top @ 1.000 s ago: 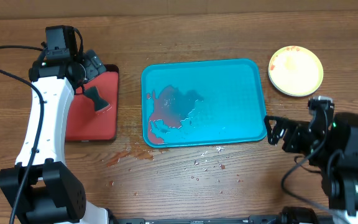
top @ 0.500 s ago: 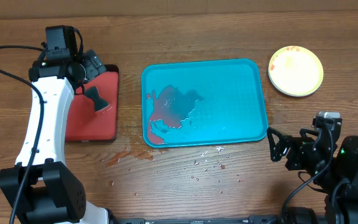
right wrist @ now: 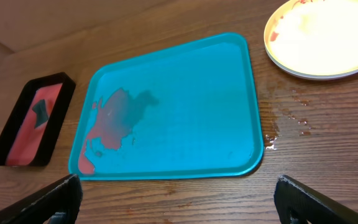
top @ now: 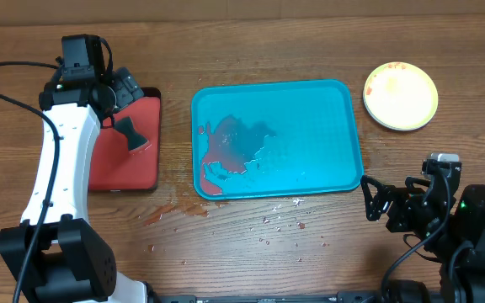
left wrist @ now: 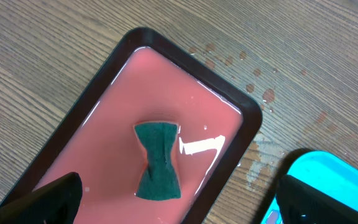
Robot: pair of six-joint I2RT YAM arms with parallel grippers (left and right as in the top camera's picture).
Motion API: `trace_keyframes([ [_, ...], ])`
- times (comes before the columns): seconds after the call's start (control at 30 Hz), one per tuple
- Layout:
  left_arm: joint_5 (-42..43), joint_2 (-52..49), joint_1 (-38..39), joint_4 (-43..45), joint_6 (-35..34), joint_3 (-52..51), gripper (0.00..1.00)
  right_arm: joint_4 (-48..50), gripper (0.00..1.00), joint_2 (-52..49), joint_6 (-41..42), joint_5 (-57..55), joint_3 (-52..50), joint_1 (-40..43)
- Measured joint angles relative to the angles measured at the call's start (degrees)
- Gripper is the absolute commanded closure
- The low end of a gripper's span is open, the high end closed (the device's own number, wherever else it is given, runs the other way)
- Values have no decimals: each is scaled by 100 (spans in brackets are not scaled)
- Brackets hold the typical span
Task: Clean dirty plates on tray and stack at the side
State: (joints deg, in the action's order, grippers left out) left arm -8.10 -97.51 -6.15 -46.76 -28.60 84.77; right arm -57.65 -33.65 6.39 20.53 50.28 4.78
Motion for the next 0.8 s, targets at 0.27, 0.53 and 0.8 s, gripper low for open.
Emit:
trace_keyframes([
  [0.27, 0, 0, 0, 0, -2, 0, 0, -37, 0, 0, -2, 4, -2, -22],
  [0.53, 0, 0, 0, 2, 0, 0, 0, 815, 0, 157, -4, 9, -483, -398],
  [0.8, -2, 0, 0, 0, -2, 0, 0, 3005, 0, 1394, -15, 79, -2498, -413],
])
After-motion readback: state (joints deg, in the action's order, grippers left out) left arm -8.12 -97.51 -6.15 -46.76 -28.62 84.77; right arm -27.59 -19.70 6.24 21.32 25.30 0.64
